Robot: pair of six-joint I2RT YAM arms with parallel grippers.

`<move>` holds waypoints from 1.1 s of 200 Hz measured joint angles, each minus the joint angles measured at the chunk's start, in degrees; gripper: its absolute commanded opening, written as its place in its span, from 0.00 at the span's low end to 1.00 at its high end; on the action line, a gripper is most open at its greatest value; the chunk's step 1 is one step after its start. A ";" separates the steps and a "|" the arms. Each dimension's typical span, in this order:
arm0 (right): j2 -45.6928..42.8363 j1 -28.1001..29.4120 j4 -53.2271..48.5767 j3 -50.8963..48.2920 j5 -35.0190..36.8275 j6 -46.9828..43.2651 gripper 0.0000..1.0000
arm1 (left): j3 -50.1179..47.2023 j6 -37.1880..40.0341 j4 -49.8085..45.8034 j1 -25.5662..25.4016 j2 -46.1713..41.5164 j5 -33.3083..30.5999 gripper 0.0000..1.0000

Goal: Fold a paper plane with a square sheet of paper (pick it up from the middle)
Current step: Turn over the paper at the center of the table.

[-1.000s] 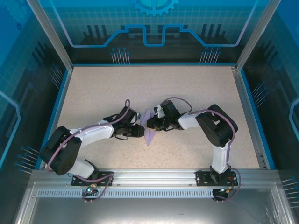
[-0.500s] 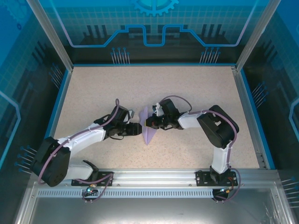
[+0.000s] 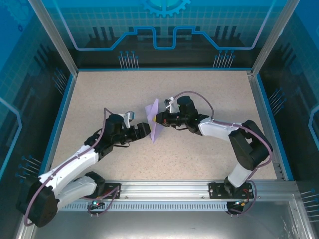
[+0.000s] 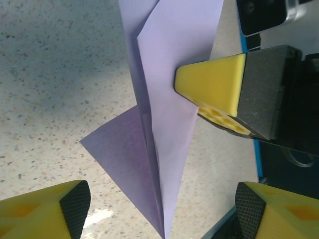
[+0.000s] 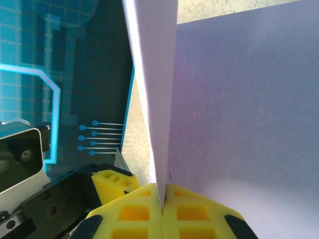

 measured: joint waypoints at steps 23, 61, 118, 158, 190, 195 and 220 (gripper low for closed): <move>-1.36 -0.24 0.11 0.31 -0.02 0.76 0.00 | -1.07 -5.07 1.57 0.04 -2.86 -0.17 0.86; -2.21 -0.39 1.60 0.59 -0.04 2.62 0.00 | -6.91 -14.80 9.33 0.04 -2.75 1.38 0.87; -2.23 -0.68 4.90 0.59 -0.57 6.47 0.00 | -7.74 -21.42 19.02 -0.50 -2.01 2.21 0.89; -2.27 -0.79 7.54 0.52 -1.40 8.81 0.00 | -7.74 -22.97 22.29 -0.72 -0.04 2.78 0.89; -2.27 -1.05 9.07 0.48 -1.53 10.10 0.00 | -7.74 -23.98 24.81 -0.94 1.88 3.91 0.86; -2.27 -1.07 9.14 0.46 -1.55 10.16 0.00 | -7.74 -24.13 24.90 -1.03 2.10 4.04 0.84; -2.27 -1.07 9.49 0.35 -1.55 10.58 0.00 | -7.69 -24.63 25.29 -1.22 2.43 4.46 0.75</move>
